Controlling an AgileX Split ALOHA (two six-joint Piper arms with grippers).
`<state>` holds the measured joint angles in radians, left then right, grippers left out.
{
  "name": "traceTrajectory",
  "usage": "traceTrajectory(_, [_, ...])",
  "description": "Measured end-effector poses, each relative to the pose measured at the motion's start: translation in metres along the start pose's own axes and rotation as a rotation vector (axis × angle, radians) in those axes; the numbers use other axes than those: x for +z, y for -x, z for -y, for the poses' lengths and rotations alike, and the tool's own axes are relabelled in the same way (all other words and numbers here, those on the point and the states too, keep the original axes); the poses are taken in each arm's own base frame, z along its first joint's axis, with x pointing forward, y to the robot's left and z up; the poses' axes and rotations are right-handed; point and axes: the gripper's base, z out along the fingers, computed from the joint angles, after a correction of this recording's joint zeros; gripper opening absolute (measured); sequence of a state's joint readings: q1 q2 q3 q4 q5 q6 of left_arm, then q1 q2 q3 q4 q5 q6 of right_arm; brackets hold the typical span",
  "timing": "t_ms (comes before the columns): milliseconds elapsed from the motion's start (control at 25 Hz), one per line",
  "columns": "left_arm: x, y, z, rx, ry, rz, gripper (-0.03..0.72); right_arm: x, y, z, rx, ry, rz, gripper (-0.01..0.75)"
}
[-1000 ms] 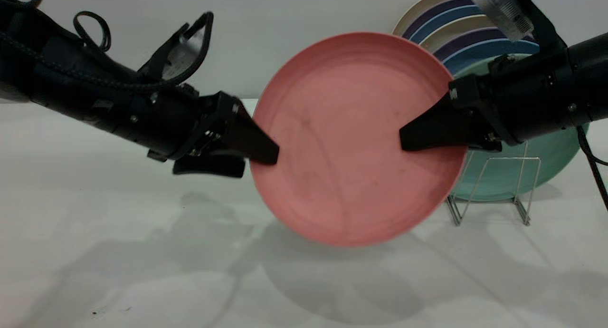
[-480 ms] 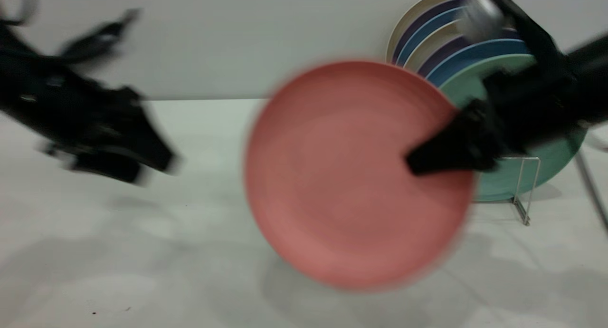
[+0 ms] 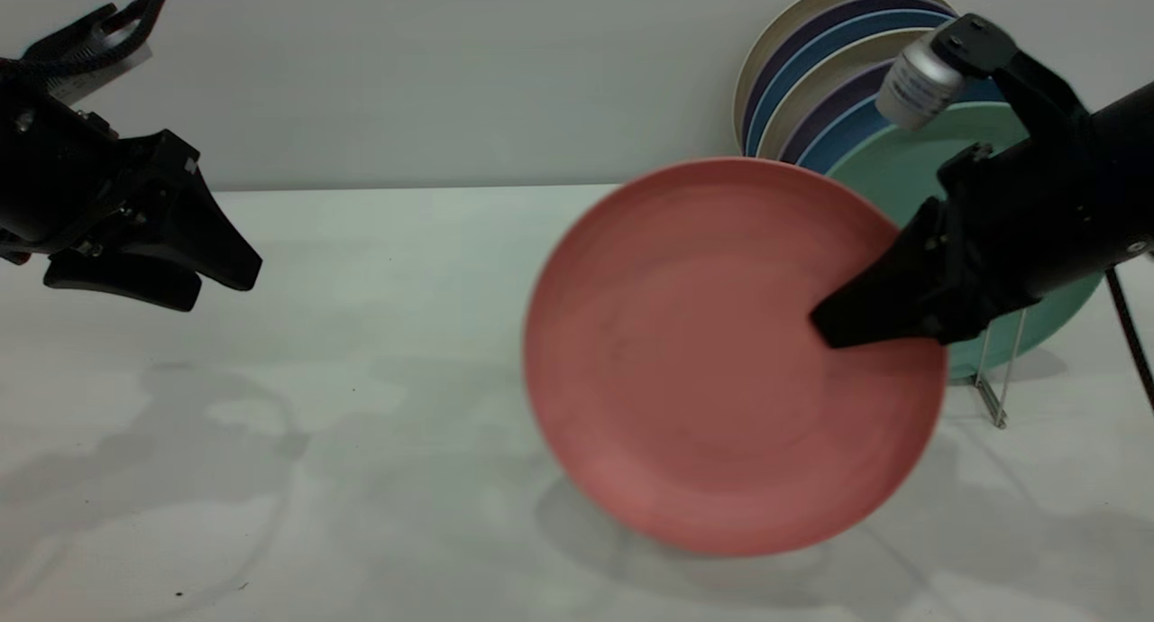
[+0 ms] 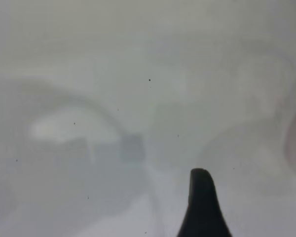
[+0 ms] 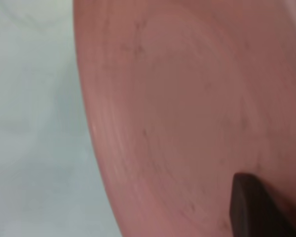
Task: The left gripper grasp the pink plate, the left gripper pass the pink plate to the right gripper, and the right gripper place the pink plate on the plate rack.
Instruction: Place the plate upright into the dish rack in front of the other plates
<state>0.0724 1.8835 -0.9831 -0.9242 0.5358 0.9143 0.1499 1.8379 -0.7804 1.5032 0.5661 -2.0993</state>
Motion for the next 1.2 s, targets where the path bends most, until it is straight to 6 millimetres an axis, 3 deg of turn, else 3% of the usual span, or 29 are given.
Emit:
traceTrajectory(280, [-0.001, -0.008, -0.008, -0.011, 0.098, -0.087, 0.548, -0.044, 0.022, 0.007, -0.270, -0.245, -0.060, 0.102])
traceTrajectory(560, [-0.004, -0.016, -0.022, -0.057, 0.254, -0.173, 0.547, -0.088, 0.044, -0.003, -0.451, -0.365, -0.042, 0.102])
traceTrajectory(960, [-0.005, -0.017, -0.024, -0.070, 0.280, -0.186, 0.547, -0.104, 0.037, -0.003, -0.487, -0.314, -0.158, 0.102])
traceTrajectory(1200, [-0.005, -0.017, -0.024, -0.074, 0.280, -0.186, 0.547, -0.129, 0.053, 0.012, -0.455, -0.300, -0.243, 0.102])
